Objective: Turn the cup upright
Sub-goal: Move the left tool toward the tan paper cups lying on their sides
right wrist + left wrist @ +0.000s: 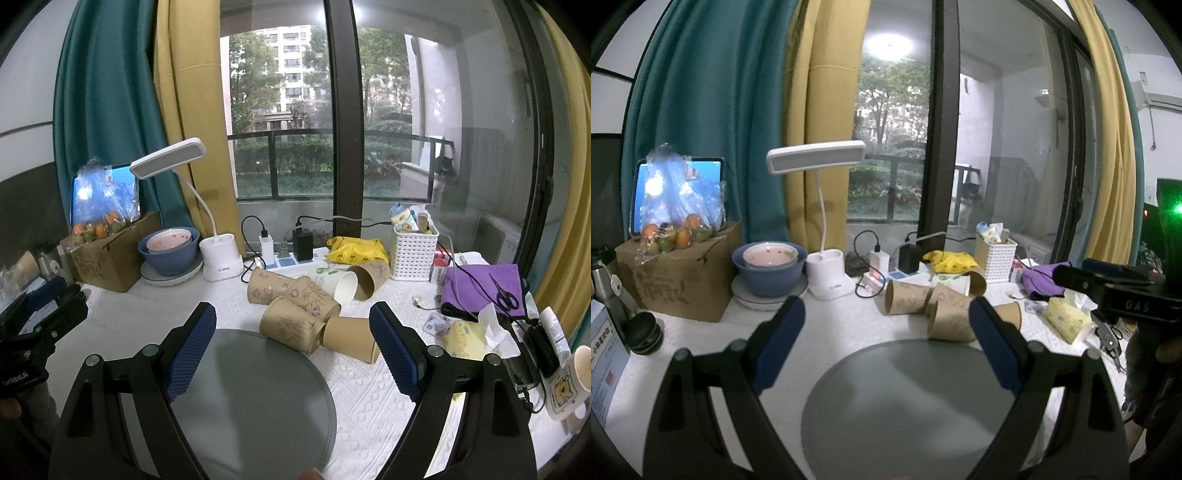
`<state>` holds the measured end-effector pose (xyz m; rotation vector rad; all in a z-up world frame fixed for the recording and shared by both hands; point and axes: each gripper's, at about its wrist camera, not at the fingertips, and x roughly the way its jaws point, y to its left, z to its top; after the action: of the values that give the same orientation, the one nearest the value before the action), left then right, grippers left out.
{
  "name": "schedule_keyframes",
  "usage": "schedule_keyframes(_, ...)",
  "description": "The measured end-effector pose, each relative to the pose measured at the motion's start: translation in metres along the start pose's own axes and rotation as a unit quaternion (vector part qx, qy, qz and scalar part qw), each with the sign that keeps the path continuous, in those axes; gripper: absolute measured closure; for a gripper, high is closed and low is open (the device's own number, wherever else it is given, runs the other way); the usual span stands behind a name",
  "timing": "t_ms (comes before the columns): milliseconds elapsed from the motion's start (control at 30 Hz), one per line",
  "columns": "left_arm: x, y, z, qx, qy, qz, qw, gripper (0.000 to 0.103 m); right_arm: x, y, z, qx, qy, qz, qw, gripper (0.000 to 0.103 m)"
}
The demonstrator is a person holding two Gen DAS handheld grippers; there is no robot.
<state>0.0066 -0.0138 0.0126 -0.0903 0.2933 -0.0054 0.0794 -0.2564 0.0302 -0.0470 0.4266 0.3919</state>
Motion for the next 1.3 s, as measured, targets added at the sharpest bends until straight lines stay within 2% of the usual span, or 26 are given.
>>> schedule_keyframes(267,0.013,-0.006,0.004,0.010,0.015,-0.006,0.9998,0.012,0.013,-0.018,0.000,0.009,0.006,0.002,1.000,0.016)
schedule_keyframes(400,0.034,-0.011,0.008,0.023,0.046,-0.021,0.9984,0.012,0.021,-0.029,-0.003,0.019,0.015,-0.002,1.000,0.016)
schedule_keyframes(467,0.052,-0.018,0.011,0.034,0.074,-0.036,0.9960,0.012,0.028,-0.039,-0.005,0.027,0.020,-0.006,0.999,0.016)
schedule_keyframes(633,0.103,-0.035,0.016,0.061,0.135,-0.067,0.9867,0.012,0.053,-0.069,-0.009,0.049,0.050,-0.024,0.997,0.016)
schedule_keyframes(733,0.128,-0.048,0.022,0.081,0.158,-0.082,0.9808,0.012,0.070,-0.090,-0.010,0.062,0.070,-0.036,0.995,0.016)
schedule_keyframes(967,0.206,-0.085,0.030,0.121,0.220,-0.125,0.9598,0.012,0.115,-0.125,-0.010,0.085,0.104,-0.039,0.990,0.016)
schedule_keyframes(1300,0.300,-0.138,0.038,0.164,0.266,-0.174,0.9339,0.012,0.163,-0.162,0.006,0.091,0.101,-0.065,0.989,0.016)
